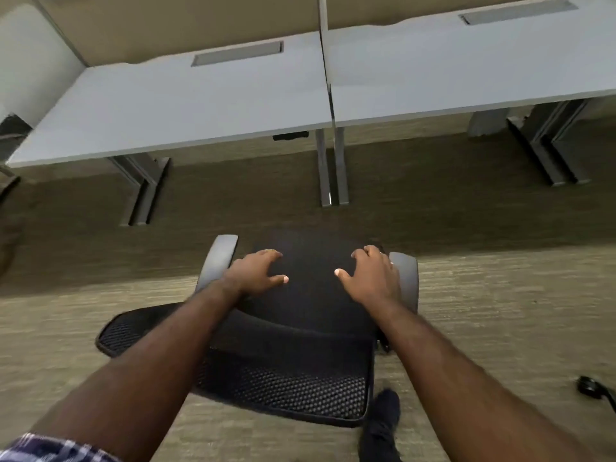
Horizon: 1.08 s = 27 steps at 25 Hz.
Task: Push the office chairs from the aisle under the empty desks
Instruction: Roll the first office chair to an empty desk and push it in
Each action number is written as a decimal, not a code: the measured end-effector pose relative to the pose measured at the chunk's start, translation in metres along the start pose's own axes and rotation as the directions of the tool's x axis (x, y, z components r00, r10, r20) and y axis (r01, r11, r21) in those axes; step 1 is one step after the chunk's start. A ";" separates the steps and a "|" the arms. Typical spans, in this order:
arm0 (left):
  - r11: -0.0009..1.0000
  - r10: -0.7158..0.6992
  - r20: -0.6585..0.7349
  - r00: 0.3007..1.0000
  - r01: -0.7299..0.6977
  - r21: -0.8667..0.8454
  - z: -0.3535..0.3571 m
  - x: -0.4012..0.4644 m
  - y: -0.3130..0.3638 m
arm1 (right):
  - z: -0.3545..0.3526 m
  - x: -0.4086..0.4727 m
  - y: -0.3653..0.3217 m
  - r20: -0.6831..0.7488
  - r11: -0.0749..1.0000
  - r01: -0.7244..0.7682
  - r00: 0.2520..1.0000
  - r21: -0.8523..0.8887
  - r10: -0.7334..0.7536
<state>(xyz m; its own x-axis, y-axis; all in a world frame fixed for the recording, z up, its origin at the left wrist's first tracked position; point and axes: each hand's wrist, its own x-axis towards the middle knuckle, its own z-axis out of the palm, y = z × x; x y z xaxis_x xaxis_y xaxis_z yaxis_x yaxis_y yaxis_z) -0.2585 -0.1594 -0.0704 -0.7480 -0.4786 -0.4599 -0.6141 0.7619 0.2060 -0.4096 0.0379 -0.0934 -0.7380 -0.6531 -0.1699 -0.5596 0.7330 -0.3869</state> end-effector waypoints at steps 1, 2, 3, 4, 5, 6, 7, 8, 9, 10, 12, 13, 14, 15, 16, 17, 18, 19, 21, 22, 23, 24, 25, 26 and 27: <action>1.000 0.009 -0.042 0.999 -0.008 0.016 -0.004 -0.015 -0.013 | -0.002 -0.009 -0.012 0.005 1.000 0.021 1.000 0.003 -0.021; 0.999 0.017 -0.087 0.996 -0.014 0.037 -0.007 -0.034 -0.028 | -0.005 -0.021 -0.026 0.036 0.999 0.043 0.998 0.019 -0.044; 0.998 0.020 -0.120 0.993 -0.013 0.053 -0.010 -0.051 -0.041 | -0.009 -0.031 -0.039 0.095 0.997 0.061 0.993 0.054 -0.066; 0.998 0.019 -0.136 0.991 -0.010 0.063 -0.012 -0.068 -0.054 | -0.013 -0.044 -0.049 0.167 0.993 0.078 0.982 0.092 -0.093; 0.998 0.015 -0.136 0.991 -0.006 0.066 -0.013 -0.085 -0.068 | -0.016 -0.058 -0.060 0.233 0.988 0.101 0.964 0.119 -0.126; 0.998 0.011 -0.128 0.992 -0.002 0.069 -0.012 -0.103 -0.082 | -0.017 -0.075 -0.068 0.287 0.983 0.128 0.944 0.130 -0.160; 0.997 0.013 -0.120 0.993 -0.003 0.078 -0.008 -0.121 -0.097 | -0.017 -0.095 -0.076 0.329 0.981 0.149 0.926 0.128 -0.183; 0.996 0.020 -0.117 0.993 -0.009 0.089 -0.004 -0.136 -0.109 | -0.016 -0.113 -0.081 0.362 0.980 0.158 0.912 0.120 -0.191; 0.995 0.033 -0.127 0.991 -0.021 0.093 -0.001 -0.149 -0.118 | -0.015 -0.131 -0.084 0.384 0.981 0.164 0.904 0.099 -0.190; 0.994 0.056 -0.150 0.987 -0.042 0.098 0.002 -0.160 -0.126 | -0.014 -0.147 -0.088 0.384 0.982 0.180 0.903 0.063 -0.190; 0.982 0.147 -0.195 0.970 -0.120 0.148 0.007 -0.175 -0.136 | -0.011 -0.172 -0.092 0.337 0.974 0.218 0.923 -0.061 -0.186; 0.970 0.198 -0.205 0.959 -0.161 0.184 0.009 -0.180 -0.140 | -0.009 -0.180 -0.093 0.307 0.963 0.237 0.933 -0.131 -0.188; 0.958 0.237 -0.212 0.948 -0.193 0.211 0.010 -0.183 -0.143 | -0.006 -0.188 -0.092 0.271 0.948 0.251 0.943 -0.197 -0.193; 0.948 0.269 -0.219 0.938 -0.217 0.232 0.012 -0.184 -0.145 | -0.003 -0.195 -0.091 0.220 0.933 0.254 0.955 -0.254 -0.200; 0.939 0.292 -0.228 0.929 -0.234 0.251 0.014 -0.185 -0.146 | 0.000 -0.201 -0.089 0.159 0.922 0.245 0.966 -0.300 -0.205; 0.934 0.302 -0.240 0.923 -0.236 0.268 0.016 -0.185 -0.147 | 0.002 -0.204 -0.088 0.101 0.914 0.230 0.973 -0.333 -0.208; 0.934 0.299 -0.257 0.919 -0.226 0.277 0.017 -0.185 -0.148 | 0.005 -0.204 -0.087 0.060 0.910 0.217 0.976 -0.354 -0.210; 0.937 0.291 -0.280 0.915 -0.214 0.276 0.018 -0.185 -0.148 | 0.006 -0.203 -0.087 0.032 0.906 0.209 0.977 -0.368 -0.213; 0.945 0.282 -0.337 0.898 -0.201 0.257 0.019 -0.184 -0.149 | 0.005 -0.195 -0.089 -0.007 0.894 0.209 0.973 -0.396 -0.230; 0.948 0.281 -0.363 0.888 -0.197 0.251 0.017 -0.183 -0.150 | 0.004 -0.189 -0.091 -0.019 0.885 0.216 0.969 -0.411 -0.245; 0.950 0.279 -0.391 0.877 -0.192 0.247 0.016 -0.181 -0.150 | 0.002 -0.183 -0.091 -0.019 0.876 0.227 0.966 -0.425 -0.259; 0.951 0.279 -0.420 0.863 -0.188 0.246 0.015 -0.178 -0.150 | -0.001 -0.177 -0.092 -0.009 0.870 0.238 0.963 -0.432 -0.268; 0.952 0.281 -0.450 0.848 -0.186 0.245 0.014 -0.175 -0.151 | -0.003 -0.170 -0.092 0.000 0.867 0.247 0.962 -0.432 -0.274; 0.951 0.284 -0.475 0.833 -0.184 0.247 0.014 -0.172 -0.152 | -0.005 -0.164 -0.092 0.004 0.866 0.254 0.960 -0.431 -0.280; 0.952 0.284 -0.493 0.822 -0.180 0.248 0.012 -0.168 -0.155 | -0.006 -0.158 -0.094 0.004 0.863 0.261 0.958 -0.432 -0.288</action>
<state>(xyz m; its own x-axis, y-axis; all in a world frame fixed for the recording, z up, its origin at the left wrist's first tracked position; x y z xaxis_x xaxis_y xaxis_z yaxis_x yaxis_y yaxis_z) -0.0345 -0.1916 -0.0354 -0.9137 -0.3922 0.1066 -0.3872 0.9197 0.0647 -0.2429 0.0734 -0.0254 -0.5440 -0.8372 -0.0552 -0.8388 0.5442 0.0129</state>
